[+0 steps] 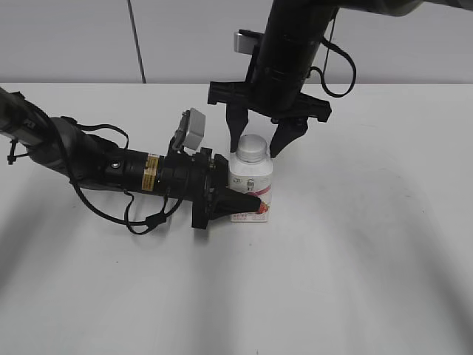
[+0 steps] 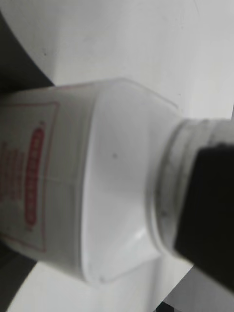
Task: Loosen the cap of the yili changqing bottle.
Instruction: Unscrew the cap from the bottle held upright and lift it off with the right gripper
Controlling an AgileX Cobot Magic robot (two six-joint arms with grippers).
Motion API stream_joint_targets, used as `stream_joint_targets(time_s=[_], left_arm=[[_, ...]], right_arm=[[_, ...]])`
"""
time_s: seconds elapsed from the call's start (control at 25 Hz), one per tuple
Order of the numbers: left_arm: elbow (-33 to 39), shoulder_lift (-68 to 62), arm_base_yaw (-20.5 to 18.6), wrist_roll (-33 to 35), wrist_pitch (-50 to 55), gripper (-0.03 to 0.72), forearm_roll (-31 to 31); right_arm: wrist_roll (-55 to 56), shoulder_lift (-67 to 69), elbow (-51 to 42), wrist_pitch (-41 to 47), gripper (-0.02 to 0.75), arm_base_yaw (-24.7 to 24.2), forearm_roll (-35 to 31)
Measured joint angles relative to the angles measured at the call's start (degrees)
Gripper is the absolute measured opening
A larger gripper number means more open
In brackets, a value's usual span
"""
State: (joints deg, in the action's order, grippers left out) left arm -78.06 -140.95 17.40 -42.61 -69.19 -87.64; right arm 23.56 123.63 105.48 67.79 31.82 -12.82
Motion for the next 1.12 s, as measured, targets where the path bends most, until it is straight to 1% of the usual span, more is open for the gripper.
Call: stream_joint_targets(time_s=[0.2,0.4,0.52,0.64,0.96,1.12], left_arm=[[0.0,0.0,0.0,0.0,0.0,0.383,0.0],[0.0,0.0,0.0,0.0,0.1,0.382,0.1],[0.0,0.0,0.0,0.0,0.1,0.382,0.1],[0.0,0.0,0.0,0.0,0.1,0.382,0.1],[0.0,0.0,0.0,0.1,0.1,0.379,0.1],[0.0,0.0,0.0,0.2,0.1,0.379,0.0]], right_arm=[[0.0,0.0,0.0,-0.1,0.403,0.0,-0.2],[-0.5,0.0,0.1,0.0,0.402,0.0,-0.2],[-3.7,0.0,0.1,0.0,0.402,0.0,-0.2],[-12.3,0.0,0.1,-0.1,0.401,0.0,-0.3],[-45.9,0.0,0.1,-0.1,0.398,0.0,-0.5],[-59.7,0.0,0.2,-0.1,0.398,0.0,-0.6]])
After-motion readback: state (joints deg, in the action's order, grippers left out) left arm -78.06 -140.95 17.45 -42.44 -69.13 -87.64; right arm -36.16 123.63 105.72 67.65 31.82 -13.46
